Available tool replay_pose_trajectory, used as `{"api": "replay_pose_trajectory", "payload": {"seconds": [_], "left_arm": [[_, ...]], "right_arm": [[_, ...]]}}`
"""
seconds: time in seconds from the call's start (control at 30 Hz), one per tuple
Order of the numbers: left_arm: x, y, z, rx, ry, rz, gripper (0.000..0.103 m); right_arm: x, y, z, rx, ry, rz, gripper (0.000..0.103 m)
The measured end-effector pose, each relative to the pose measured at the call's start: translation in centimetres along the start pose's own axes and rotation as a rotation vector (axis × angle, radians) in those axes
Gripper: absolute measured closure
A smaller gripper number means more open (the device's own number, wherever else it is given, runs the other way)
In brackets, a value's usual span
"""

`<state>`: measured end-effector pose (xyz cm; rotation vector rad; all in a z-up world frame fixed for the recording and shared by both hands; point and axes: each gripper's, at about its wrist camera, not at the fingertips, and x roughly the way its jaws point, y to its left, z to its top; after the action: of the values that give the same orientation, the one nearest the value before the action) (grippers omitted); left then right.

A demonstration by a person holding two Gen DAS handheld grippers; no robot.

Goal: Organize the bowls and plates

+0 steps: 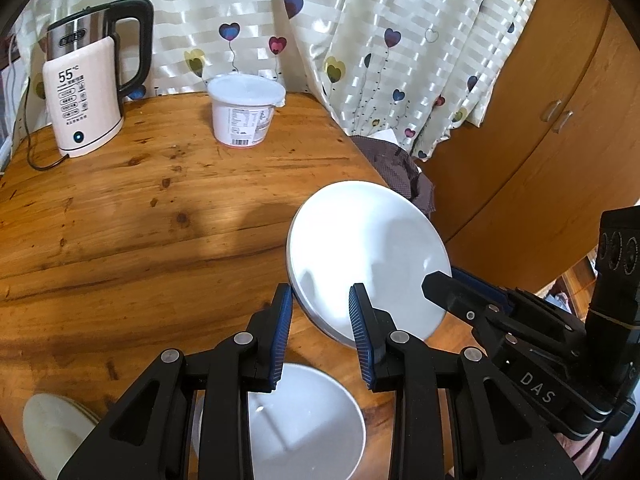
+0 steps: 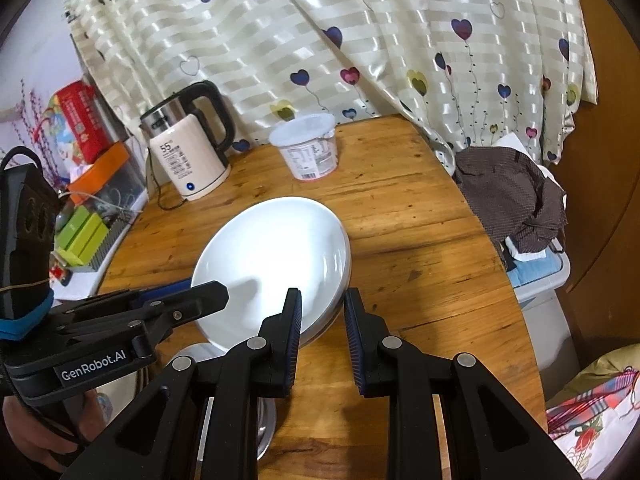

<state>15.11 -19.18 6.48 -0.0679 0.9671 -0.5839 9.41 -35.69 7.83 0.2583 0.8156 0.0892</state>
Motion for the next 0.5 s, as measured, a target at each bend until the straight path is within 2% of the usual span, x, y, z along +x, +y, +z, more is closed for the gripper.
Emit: {"api": "replay_pose_trajectory", "payload": {"seconds": [0.5], "left_arm": [[-2.7, 1.5, -1.7, -0.037, -0.026, 0.011, 0.072]], "right_arm": [[-1.2, 2.5, -0.9, -0.039, 0.000, 0.029, 0.082]]}}
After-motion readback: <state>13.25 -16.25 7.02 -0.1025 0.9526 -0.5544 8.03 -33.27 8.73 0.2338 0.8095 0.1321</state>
